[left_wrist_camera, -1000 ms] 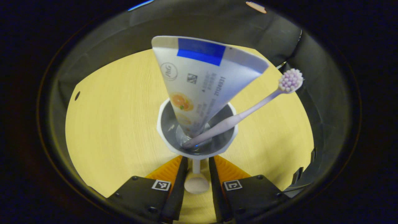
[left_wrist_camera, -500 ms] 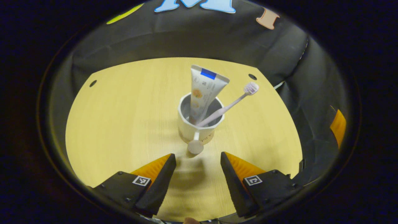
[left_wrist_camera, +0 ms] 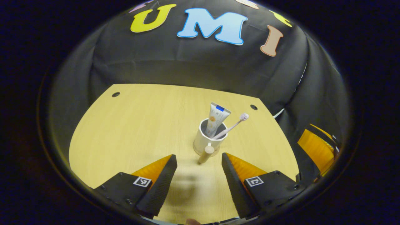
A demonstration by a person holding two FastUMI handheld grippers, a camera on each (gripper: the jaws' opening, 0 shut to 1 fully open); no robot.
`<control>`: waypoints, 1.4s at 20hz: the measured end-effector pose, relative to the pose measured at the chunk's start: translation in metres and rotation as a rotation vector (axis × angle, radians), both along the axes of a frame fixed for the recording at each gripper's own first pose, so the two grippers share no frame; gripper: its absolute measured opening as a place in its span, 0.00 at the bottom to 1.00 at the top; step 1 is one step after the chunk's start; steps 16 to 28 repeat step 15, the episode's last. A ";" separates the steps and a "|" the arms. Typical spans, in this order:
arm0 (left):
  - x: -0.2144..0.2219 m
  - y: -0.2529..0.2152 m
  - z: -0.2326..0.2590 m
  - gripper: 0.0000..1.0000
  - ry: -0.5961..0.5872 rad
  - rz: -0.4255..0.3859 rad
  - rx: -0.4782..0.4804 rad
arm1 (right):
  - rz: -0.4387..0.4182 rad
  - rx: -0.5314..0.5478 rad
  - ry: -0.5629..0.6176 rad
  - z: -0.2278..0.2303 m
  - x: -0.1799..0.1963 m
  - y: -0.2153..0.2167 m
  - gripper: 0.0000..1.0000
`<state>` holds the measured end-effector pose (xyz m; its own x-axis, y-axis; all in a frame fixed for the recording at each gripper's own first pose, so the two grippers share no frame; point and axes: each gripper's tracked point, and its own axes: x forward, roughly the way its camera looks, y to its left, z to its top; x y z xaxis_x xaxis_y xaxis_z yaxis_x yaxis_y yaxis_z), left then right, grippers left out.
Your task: Put the toothbrush and toothpaste on the desktop into the cup, then pick up the cup and place it on the coaster on the desktop.
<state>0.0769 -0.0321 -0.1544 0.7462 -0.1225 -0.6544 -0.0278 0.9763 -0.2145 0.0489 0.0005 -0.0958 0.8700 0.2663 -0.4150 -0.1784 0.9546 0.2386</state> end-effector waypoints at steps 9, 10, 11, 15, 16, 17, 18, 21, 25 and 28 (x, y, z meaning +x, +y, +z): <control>-0.011 0.018 0.064 0.90 -0.290 -0.007 0.057 | -0.058 -0.057 -0.086 0.022 -0.003 0.013 0.77; -0.012 0.018 0.071 0.94 -0.324 -0.017 0.065 | -0.065 -0.058 -0.092 0.024 -0.003 0.015 0.77; -0.012 0.018 0.075 0.94 -0.356 -0.031 0.076 | -0.069 -0.056 -0.099 0.026 -0.004 0.017 0.78; -0.011 0.018 0.088 0.91 -0.446 -0.063 0.142 | -0.093 -0.048 -0.118 0.033 -0.010 0.022 0.74; -0.011 0.018 0.088 0.91 -0.446 -0.063 0.142 | -0.093 -0.048 -0.118 0.033 -0.010 0.022 0.74; -0.011 0.018 0.088 0.91 -0.446 -0.063 0.142 | -0.093 -0.048 -0.118 0.033 -0.010 0.022 0.74; -0.011 0.018 0.088 0.91 -0.446 -0.063 0.142 | -0.093 -0.048 -0.118 0.033 -0.010 0.022 0.74; -0.011 0.018 0.088 0.91 -0.446 -0.063 0.142 | -0.093 -0.048 -0.118 0.033 -0.010 0.022 0.74; -0.011 0.018 0.088 0.91 -0.446 -0.063 0.142 | -0.093 -0.048 -0.118 0.033 -0.010 0.022 0.74; -0.011 0.018 0.088 0.91 -0.446 -0.063 0.142 | -0.093 -0.048 -0.118 0.033 -0.010 0.022 0.74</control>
